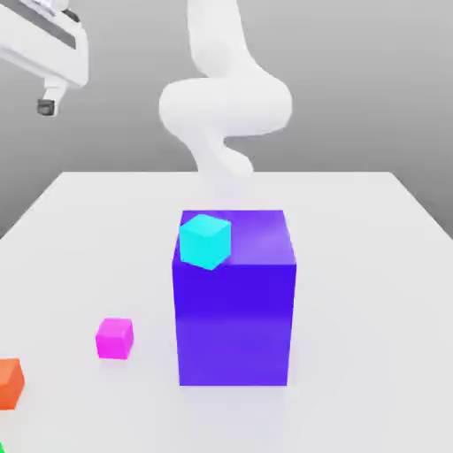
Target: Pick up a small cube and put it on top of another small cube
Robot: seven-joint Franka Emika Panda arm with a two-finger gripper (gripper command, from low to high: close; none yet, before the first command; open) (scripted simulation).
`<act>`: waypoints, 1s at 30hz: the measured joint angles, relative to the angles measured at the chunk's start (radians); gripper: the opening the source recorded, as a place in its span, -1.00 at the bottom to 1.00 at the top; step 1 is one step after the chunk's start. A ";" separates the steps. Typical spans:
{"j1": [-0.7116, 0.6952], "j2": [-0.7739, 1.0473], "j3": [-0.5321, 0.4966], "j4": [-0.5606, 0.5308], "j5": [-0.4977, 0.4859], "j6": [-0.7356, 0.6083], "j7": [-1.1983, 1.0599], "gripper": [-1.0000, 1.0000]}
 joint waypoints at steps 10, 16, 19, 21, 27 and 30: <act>0.120 0.090 -0.251 -0.086 -0.163 0.072 -0.476 0.00; 0.233 0.164 -0.425 -0.135 -0.264 0.136 -0.749 0.00; 0.308 0.207 -0.524 -0.159 -0.316 0.174 -0.881 0.00; 0.368 0.236 -0.597 -0.174 -0.353 0.202 -0.966 0.00; 0.611 0.295 -0.870 -0.210 -0.499 0.273 -1.186 0.00; 0.774 0.275 -1.054 -0.200 -0.623 0.293 -1.199 0.00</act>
